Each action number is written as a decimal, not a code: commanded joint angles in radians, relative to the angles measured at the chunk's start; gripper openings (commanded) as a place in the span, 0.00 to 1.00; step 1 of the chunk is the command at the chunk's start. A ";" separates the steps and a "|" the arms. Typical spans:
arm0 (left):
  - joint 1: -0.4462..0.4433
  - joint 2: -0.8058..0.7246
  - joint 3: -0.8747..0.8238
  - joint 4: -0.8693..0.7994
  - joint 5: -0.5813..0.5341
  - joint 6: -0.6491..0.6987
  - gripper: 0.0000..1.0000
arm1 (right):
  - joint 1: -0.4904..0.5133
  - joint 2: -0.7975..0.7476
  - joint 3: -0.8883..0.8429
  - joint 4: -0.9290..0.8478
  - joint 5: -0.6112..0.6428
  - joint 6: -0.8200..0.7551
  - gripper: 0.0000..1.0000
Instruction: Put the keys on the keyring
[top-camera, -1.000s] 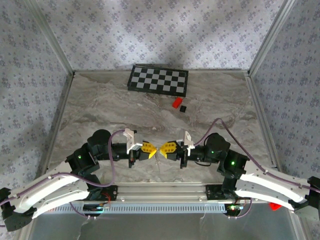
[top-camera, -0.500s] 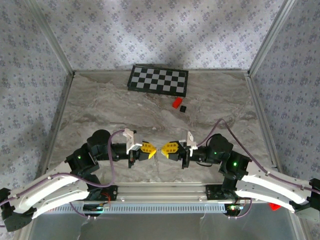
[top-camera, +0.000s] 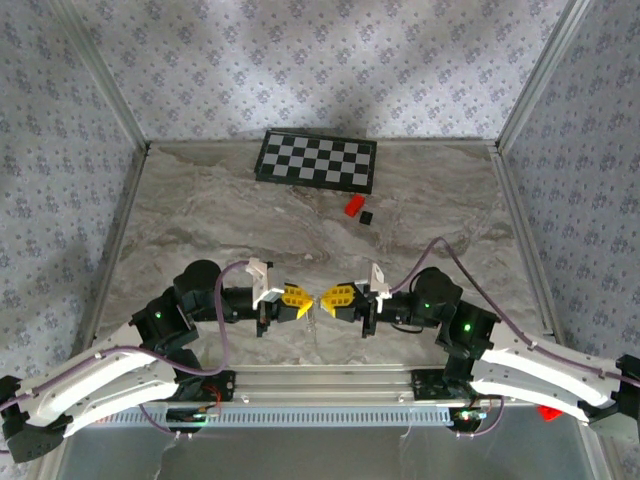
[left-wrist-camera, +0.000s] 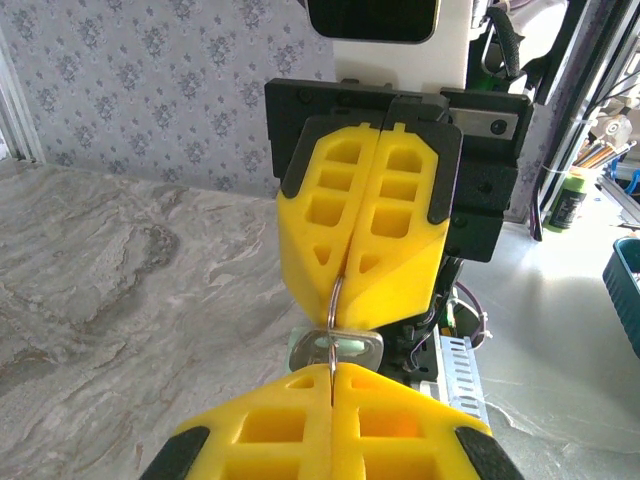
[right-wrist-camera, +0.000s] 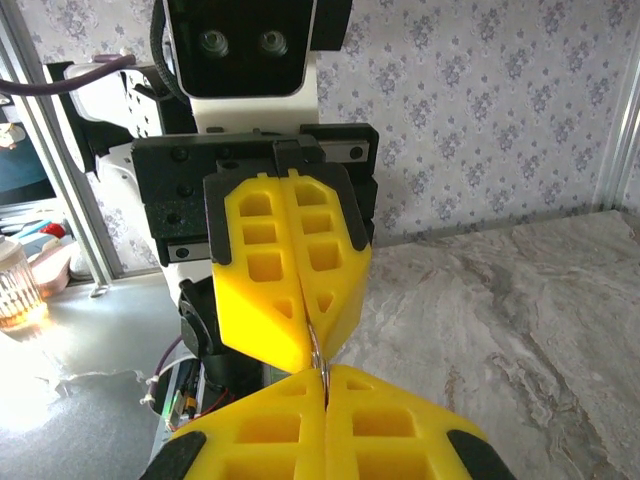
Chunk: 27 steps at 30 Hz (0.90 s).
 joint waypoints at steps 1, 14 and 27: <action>-0.008 -0.004 0.036 0.025 0.004 0.019 0.00 | -0.005 -0.001 -0.005 0.027 -0.015 0.008 0.00; -0.008 0.008 0.037 0.026 0.001 0.020 0.00 | -0.003 -0.004 -0.008 0.031 -0.030 0.010 0.00; -0.008 0.009 0.039 0.027 0.001 0.022 0.00 | -0.002 0.005 -0.003 0.027 -0.054 0.010 0.00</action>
